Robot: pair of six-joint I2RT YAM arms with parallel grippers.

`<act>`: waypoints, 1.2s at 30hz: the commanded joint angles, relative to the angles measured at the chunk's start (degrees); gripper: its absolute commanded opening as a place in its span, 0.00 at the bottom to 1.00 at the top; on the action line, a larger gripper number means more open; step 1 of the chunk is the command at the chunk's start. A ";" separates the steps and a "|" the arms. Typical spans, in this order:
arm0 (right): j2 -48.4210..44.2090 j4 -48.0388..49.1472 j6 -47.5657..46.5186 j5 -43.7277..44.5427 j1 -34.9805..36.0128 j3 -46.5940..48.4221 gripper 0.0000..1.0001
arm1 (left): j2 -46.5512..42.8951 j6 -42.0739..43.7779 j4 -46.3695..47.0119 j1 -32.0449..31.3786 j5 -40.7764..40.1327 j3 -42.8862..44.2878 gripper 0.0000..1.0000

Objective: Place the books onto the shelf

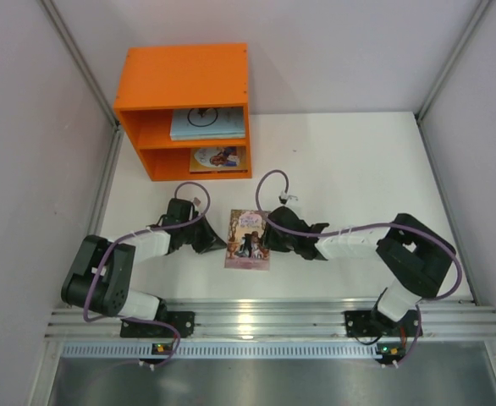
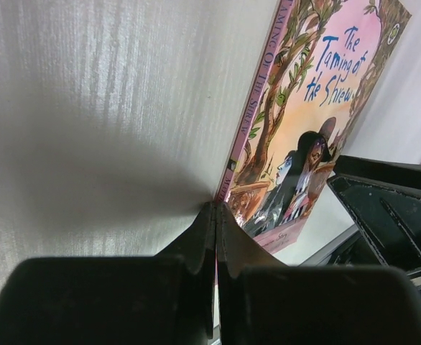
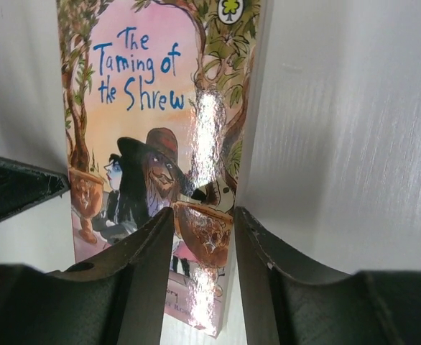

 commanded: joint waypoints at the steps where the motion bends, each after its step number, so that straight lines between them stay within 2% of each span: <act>1: -4.97 14.74 -1.30 -3.65 1.57 -4.28 0.40 | 1.32 0.03 2.23 -0.65 1.84 -1.07 0.00; 5: -5.60 23.23 -1.83 -11.38 1.30 -7.63 0.39 | 1.41 0.91 1.53 -0.82 0.70 -0.81 0.00; 9: -5.69 30.78 -0.95 -14.38 1.13 -10.53 0.42 | 1.85 0.47 1.88 -1.00 0.70 -1.25 0.00; 12: -3.76 32.46 -3.67 -17.71 0.52 -9.40 0.47 | 2.73 0.47 2.50 -1.26 0.18 -1.60 0.00; 15: -3.31 34.22 -4.03 -19.92 -0.71 -9.04 0.45 | 3.34 0.38 2.58 -1.35 0.00 -1.95 0.00; 17: -3.23 28.97 -4.46 -17.83 -0.89 -6.85 0.43 | 3.00 0.21 2.58 -1.35 -0.35 -2.30 0.00; 18: -2.70 24.25 -4.38 -16.85 -0.98 -5.97 0.40 | 2.82 0.21 2.58 -1.35 -0.44 -2.39 0.00; 20: -2.17 22.80 -3.51 -16.05 -1.41 -5.35 0.35 | 2.12 -0.05 2.24 -1.44 -0.79 -2.48 0.00; 21: -1.82 23.06 -2.89 -16.05 -1.59 -5.70 0.24 | 1.85 -0.14 1.88 -1.44 -0.97 -2.48 0.00; 23: -2.17 23.06 -1.40 -16.14 -2.12 -7.01 0.10 | 1.06 0.29 1.18 -1.44 -0.88 -1.95 0.00; 24: -3.30 23.58 -1.22 -16.14 -2.38 -7.54 0.00 | -0.16 0.73 -1.95 -1.35 -1.40 -1.34 0.00; 25: -4.10 23.94 -0.95 -16.23 -2.65 -8.59 0.00 | -1.04 1.78 -3.64 -1.35 -2.54 0.32 0.00; 28: -8.66 23.77 -2.70 -17.28 -3.17 -9.65 0.00 | -5.87 4.24 -9.88 -0.65 -5.80 3.75 0.22; 29: -11.37 23.68 -3.84 -18.50 -3.79 -9.92 0.00 | -7.19 4.86 -10.77 0.05 -5.37 4.37 0.34; 32: -15.95 25.25 -5.26 -22.28 -5.37 -11.94 0.00 | -12.55 6.88 -10.17 0.50 -0.73 4.38 0.46; 36: -21.85 26.49 -7.01 -28.87 -7.22 -12.91 0.00 | -18.27 5.31 -5.34 0.59 11.29 1.05 0.54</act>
